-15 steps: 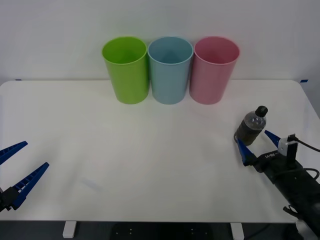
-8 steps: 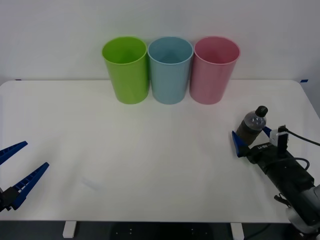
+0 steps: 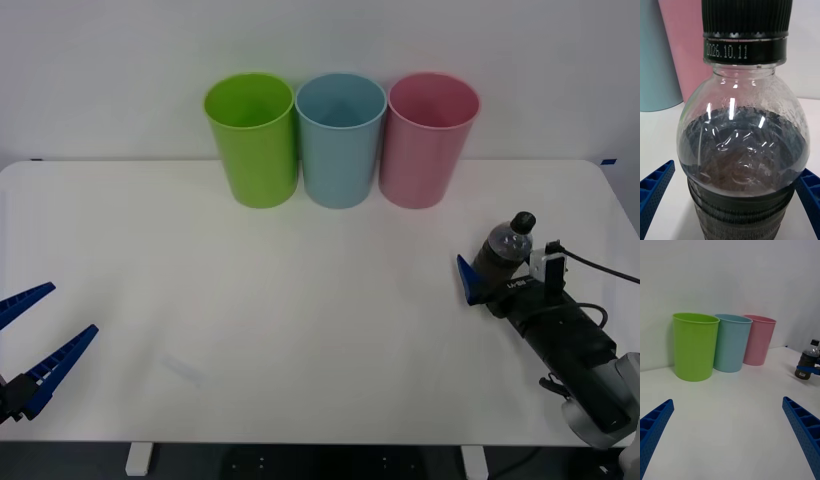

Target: Grasp the object on the table and drop it into the matching bin: aluminum can to the light blue bin, PET bottle to the pink bin.

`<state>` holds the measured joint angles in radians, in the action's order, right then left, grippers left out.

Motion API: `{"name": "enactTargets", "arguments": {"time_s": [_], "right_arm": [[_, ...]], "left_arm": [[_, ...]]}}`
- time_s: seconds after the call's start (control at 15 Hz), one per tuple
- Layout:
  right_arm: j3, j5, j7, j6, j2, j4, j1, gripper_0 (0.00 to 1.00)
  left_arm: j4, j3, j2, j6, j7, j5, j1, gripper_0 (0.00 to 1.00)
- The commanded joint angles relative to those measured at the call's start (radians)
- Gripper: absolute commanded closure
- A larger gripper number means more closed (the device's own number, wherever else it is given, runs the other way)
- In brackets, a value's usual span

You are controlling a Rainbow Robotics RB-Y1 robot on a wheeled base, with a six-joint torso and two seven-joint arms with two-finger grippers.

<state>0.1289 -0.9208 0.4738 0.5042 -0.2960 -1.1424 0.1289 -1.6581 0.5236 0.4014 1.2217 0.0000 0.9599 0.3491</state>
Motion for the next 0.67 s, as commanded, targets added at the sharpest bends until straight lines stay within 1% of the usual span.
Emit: {"name": "enactTargets", "arguments": {"time_s": [0.07,0.13,0.2,0.67], "right_arm": [[0.000,0.000,0.000,-0.001,0.000,0.000,0.000,0.00],[0.000,0.000,0.000,-0.001,0.000,0.000,0.000,0.78],[0.000,0.005,0.002,-0.001,0.000,0.000,0.000,1.00],[0.003,0.011,0.014,-0.001,0.000,-0.002,0.000,1.00]], "left_arm": [[0.000,0.000,0.000,0.000,0.000,0.000,0.000,0.00],[0.000,0.000,0.000,0.000,0.000,0.000,0.000,0.00],[0.000,0.000,0.000,0.000,0.000,0.000,0.000,0.00],[0.000,0.000,0.000,0.000,0.000,0.000,0.000,0.00]]}}
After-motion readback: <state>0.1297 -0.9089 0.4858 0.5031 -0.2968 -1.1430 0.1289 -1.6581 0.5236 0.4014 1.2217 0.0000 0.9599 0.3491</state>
